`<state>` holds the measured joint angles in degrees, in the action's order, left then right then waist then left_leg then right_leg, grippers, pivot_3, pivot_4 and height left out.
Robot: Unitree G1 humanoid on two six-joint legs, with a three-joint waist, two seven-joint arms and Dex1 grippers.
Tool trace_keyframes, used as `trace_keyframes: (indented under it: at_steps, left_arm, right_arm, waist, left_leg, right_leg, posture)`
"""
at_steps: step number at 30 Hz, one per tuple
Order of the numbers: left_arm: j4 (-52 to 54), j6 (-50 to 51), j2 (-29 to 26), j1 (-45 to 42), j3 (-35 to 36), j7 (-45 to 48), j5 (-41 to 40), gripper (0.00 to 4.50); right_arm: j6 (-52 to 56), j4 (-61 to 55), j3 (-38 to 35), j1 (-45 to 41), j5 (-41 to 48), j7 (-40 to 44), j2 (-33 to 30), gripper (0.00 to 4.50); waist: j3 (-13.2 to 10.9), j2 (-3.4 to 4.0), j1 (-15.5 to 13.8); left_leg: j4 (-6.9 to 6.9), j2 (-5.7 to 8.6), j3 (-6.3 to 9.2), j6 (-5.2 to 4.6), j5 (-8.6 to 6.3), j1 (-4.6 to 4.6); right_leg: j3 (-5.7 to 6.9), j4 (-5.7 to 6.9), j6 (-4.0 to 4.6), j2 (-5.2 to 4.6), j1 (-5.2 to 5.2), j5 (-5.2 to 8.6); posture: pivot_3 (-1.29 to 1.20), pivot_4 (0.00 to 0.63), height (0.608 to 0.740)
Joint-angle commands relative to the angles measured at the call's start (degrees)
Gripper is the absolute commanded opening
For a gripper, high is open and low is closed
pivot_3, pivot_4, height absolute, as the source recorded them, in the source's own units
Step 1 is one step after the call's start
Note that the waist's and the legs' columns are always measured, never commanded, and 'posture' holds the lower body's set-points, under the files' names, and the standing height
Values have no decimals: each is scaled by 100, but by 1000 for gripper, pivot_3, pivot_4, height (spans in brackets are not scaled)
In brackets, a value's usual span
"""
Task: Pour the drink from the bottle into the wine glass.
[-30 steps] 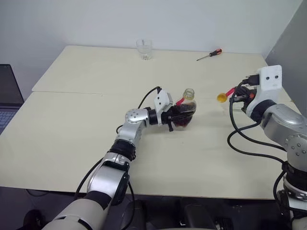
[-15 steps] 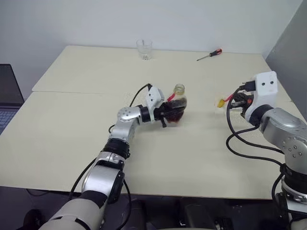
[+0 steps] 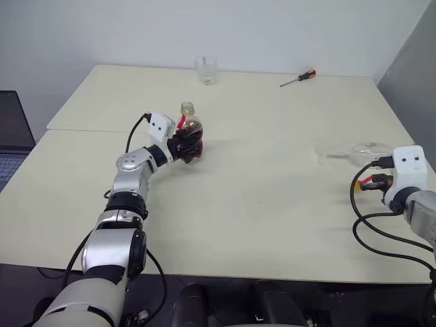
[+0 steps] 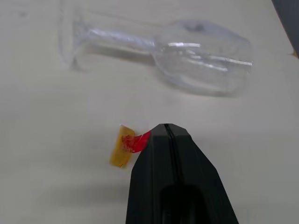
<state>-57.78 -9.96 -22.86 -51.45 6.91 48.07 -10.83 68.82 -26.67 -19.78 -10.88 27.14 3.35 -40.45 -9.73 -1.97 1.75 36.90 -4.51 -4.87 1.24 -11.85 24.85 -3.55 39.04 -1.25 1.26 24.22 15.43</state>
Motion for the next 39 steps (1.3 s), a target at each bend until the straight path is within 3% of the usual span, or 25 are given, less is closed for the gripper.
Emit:
trace_keyframes:
  at_steps: [1, 4, 7, 18, 22, 26, 31, 34, 38, 39]
  left_arm:
    - [76, -209, -61, -193, 92, -114, 20, 760]
    - [64, -200, -78, -176, 112, -218, 43, 760]
    - [-8, -177, -136, -127, 146, -330, 64, 760]
    - [-116, -213, -292, 83, 217, -616, 53, 760]
    - [-188, -227, -331, 103, 266, -734, 80, 760]
    - [-351, -302, -429, 79, 319, -1020, 146, 760]
    - [-493, -288, -650, 89, 471, -1208, 88, 760]
    - [-604, -277, -690, 86, 501, -1303, 92, 760]
    - [-695, -290, -685, 167, 597, -1419, 77, 760]
    - [-706, -280, -681, 212, 657, -1451, 27, 1110]
  right_arm:
    - [-178, -47, 185, 102, -89, 277, 19, 0]
    - [-265, 46, 242, 128, -209, 299, 136, 0]
    - [-248, 53, 305, 41, -285, 386, 140, 575]
    - [-34, -51, 285, -23, -213, 1088, -246, 4495]
    - [108, -210, 194, -276, -3, 1555, -673, 4500]
    - [20, -537, 153, -839, 394, 1940, -716, 4500]
    - [71, -1448, 865, -1369, 1158, 2440, -445, 4500]
    - [-113, -1590, 1173, -1669, 1397, 2388, 48, 4500]
    - [-355, -1429, 1673, -1904, 1148, 2178, 506, 4500]
    - [-428, -1356, 1809, -1902, 1035, 2150, 529, 4500]
  waist:
    - [0, 0, 0]
    - [0, 0, 0]
    - [0, 0, 0]
    - [0, 0, 1]
    - [0, 0, 10]
    - [1, 1, 30]
    - [2, -2, 47]
    - [2, -6, 51]
    - [6, -12, 30]
    - [9, -17, 18]
  left_leg:
    - [0, 0, 0, 0, 0, 0]
    - [0, -1, 0, 0, 0, 0]
    - [0, 0, -4, 1, 0, 1]
    - [0, 0, -5, 1, 0, 0]
    - [3, -1, -5, 1, 0, -1]
    - [2, -3, -3, 1, 0, -8]
    - [-2, -9, 4, 1, 0, -9]
    - [-1, -12, 5, 1, 0, -7]
    - [7, -4, 2, 1, 0, -6]
    - [8, -4, -1, 1, 0, -6]
  right_leg:
    - [1, 0, 0, 0, 0, 0]
    - [2, 1, 0, 2, 0, 0]
    - [1, 0, 0, 0, 0, 0]
    - [3, 1, 1, 0, -1, 0]
    - [2, 4, 1, 0, -1, -1]
    - [0, 7, 1, 5, -3, -1]
    - [2, 7, 1, 13, -3, -1]
    - [6, 6, 2, 14, -3, -1]
    - [6, 8, 0, 0, -5, -3]
    - [7, 7, 1, -1, -5, -4]
  posture:
    - [0, 150, 740]
    - [0, 150, 740]
    - [0, 150, 740]
    - [0, 150, 740]
    - [0, 150, 740]
    - [0, 150, 740]
    - [0, 150, 740]
    - [0, 150, 740]
    - [0, 150, 740]
    - [0, 150, 740]
